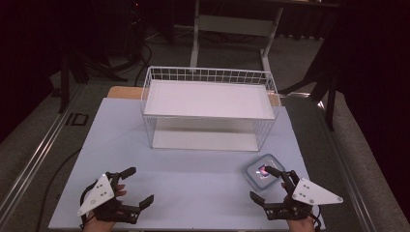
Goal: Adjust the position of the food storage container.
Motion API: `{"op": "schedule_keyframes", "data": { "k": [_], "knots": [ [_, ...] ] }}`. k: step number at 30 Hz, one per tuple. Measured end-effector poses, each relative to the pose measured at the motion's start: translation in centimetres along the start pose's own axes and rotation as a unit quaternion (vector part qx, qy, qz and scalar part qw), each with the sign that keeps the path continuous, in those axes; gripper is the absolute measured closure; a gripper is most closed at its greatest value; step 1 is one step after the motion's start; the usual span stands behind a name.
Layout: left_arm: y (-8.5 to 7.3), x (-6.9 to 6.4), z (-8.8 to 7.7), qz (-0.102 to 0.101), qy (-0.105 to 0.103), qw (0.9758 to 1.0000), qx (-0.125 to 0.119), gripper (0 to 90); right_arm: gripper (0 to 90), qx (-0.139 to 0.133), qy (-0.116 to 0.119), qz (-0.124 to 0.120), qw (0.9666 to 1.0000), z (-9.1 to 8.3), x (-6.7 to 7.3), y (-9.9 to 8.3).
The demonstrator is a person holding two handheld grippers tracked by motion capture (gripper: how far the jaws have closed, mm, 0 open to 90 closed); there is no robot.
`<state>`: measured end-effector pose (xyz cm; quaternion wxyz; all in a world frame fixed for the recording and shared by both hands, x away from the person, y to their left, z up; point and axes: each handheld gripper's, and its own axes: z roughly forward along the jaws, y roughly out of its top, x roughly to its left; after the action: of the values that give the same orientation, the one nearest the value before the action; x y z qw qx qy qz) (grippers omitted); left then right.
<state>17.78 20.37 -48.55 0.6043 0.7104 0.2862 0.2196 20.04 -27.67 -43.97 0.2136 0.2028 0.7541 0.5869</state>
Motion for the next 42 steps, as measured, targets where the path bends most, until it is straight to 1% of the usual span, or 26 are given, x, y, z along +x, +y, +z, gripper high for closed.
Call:
{"op": "schedule_keyframes", "data": {
  "k": [1,3,4,7,12,16,17,18,19,20,21,24,26,29,30,31,32,33,34,36,38,39,40,42],
  "knots": [
    [0.1,0.0,-0.1,0.001,0.007,1.0000,-0.002,1.5,13.7,-0.005,0.003,0.001,1.0000,-0.2,0.1,0.5],
    [0.1,0.0,-0.1,-0.001,0.006,1.0000,-0.005,1.5,13.7,-0.004,0.000,-0.001,1.0000,-0.2,0.2,0.6],
    [0.1,-0.1,-0.2,0.003,0.010,0.9999,-0.005,1.5,13.6,-0.003,-0.002,-0.007,1.0000,-0.3,0.5,1.0],
    [0.2,-0.1,-0.3,0.006,0.011,0.9999,-0.005,1.5,13.2,-0.008,0.004,-0.006,0.9999,-0.3,0.7,1.5],
    [0.2,-0.2,-0.3,0.005,0.008,0.9999,-0.008,1.5,13.2,-0.005,0.004,-0.009,0.9999,0.0,0.9,2.0],
    [0.2,-0.3,-0.2,0.007,0.009,0.9999,-0.004,1.5,12.5,-0.014,0.016,0.014,0.9997,0.3,0.5,2.5],
    [0.2,-0.3,-0.2,0.009,0.009,0.9999,-0.004,1.5,12.5,-0.015,0.011,0.014,0.9997,0.4,0.4,2.7],
    [0.2,-0.3,-0.2,0.009,0.009,0.9999,-0.004,1.5,12.5,-0.015,0.011,0.014,0.9997,0.4,0.4,2.7],
    [0.2,-0.3,-0.2,0.008,0.008,0.9999,-0.004,1.5,12.5,-0.015,0.004,0.010,0.9998,0.4,0.2,2.9],
    [0.2,-0.3,-0.1,0.008,0.009,0.9999,-0.003,1.5,12.4,-0.008,-0.011,-0.004,0.9999,0.5,-0.1,3.4],
    [0.2,-0.4,-0.1,0.010,0.009,0.9999,-0.001,1.5,12.4,-0.007,-0.013,-0.008,0.9999,0.6,-0.3,3.6],
    [0.2,-0.5,-0.1,0.013,0.007,0.9999,0.002,1.5,13.5,-0.010,-0.013,-0.006,0.9998,0.8,-1.1,3.7],
    [0.2,-0.5,-0.1,0.013,0.007,0.9999,0.002,1.5,13.7,0.000,-0.016,-0.005,0.9999,1.1,-1.8,3.7],
    [0.1,-0.5,0.0,0.012,0.006,0.9999,0.002,1.5,14.3,0.004,-0.018,-0.007,0.9998,1.2,-2.1,3.6],
    [0.1,-0.4,0.0,0.010,0.005,0.9999,0.001,1.5,14.3,0.016,-0.029,0.005,0.9994,1.7,-3.2,3.1],
    [0.1,-0.4,0.0,0.010,0.005,0.9999,0.001,1.5,14.3,0.016,-0.029,0.005,0.9994,1.7,-3.2,3.1],
    [0.1,-0.4,0.0,0.007,0.005,1.0000,0.000,1.5,16.7,0.022,-0.041,0.010,0.9988,1.9,-3.9,2.6],
    [0.1,-0.4,0.0,0.007,0.005,1.0000,0.000,1.5,16.7,0.022,-0.041,0.010,0.9988,1.9,-3.9,2.6],
    [0.1,-0.4,-0.1,0.005,0.005,1.0000,0.000,1.5,21.8,0.029,-0.054,0.010,0.9980,2.0,-4.6,2.2],
    [0.1,-0.3,-0.1,0.003,0.006,1.0000,-0.001,1.5,27.5,0.038,-0.059,0.016,0.9974,2.2,-5.5,1.6],
    [0.1,-0.3,-0.1,0.002,0.006,1.0000,-0.002,1.5,39.3,0.044,-0.070,0.020,0.9964,2.2,-6.4,1.1],
    [0.1,-0.3,-0.1,0.003,0.007,1.0000,-0.001,1.5,40.4,0.046,-0.075,0.021,0.9959,2.2,-6.9,0.8],
    [0.1,-0.3,-0.1,0.003,0.007,1.0000,-0.001,1.5,44.3,0.050,-0.083,0.022,0.9951,2.3,-7.3,0.5],
    [0.1,-0.4,0.0,0.006,0.005,1.0000,0.001,1.5,49.2,0.058,-0.098,0.025,0.9932,2.3,-8.1,0.0]
  ]
}}
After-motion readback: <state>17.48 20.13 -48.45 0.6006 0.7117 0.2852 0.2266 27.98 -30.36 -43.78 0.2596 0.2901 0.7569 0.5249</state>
